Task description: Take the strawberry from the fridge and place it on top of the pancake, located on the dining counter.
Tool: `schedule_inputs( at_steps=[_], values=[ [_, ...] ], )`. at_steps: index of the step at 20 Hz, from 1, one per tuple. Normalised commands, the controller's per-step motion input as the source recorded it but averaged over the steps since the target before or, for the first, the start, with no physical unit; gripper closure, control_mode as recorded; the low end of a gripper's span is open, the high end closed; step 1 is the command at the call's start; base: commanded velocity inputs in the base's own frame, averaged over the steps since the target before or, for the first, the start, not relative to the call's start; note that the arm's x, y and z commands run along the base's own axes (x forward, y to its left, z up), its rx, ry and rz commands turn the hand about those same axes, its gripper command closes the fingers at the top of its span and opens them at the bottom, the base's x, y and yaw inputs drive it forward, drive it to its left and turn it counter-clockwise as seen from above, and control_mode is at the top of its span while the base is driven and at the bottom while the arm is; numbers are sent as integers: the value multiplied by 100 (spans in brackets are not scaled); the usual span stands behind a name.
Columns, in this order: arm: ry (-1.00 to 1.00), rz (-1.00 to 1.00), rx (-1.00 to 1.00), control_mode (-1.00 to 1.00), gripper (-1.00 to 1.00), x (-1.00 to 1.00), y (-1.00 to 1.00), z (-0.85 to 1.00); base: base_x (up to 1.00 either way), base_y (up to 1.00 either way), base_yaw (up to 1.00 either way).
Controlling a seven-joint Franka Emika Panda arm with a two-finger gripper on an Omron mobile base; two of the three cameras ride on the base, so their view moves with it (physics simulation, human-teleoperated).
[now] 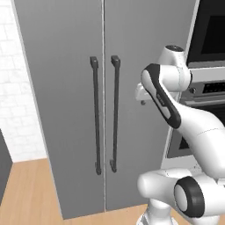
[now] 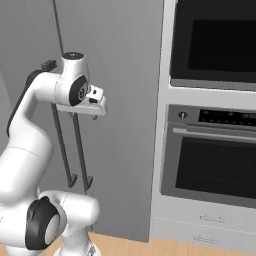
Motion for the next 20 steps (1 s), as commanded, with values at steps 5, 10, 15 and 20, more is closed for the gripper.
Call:
schedule_inputs(
  at_steps=[5, 10, 15, 20],
  values=[
    [0, 0, 0, 100, -100, 0, 0, 0, -12, 65, -4],
    [0, 0, 0, 100, -100, 0, 0, 0, 0, 29, 0],
    [0, 0, 0, 100, -100, 0, 0, 0, 0, 1, 0],
    [0, 0, 0, 100, -100, 0, 0, 0, 0, 27, 0]
  ],
)
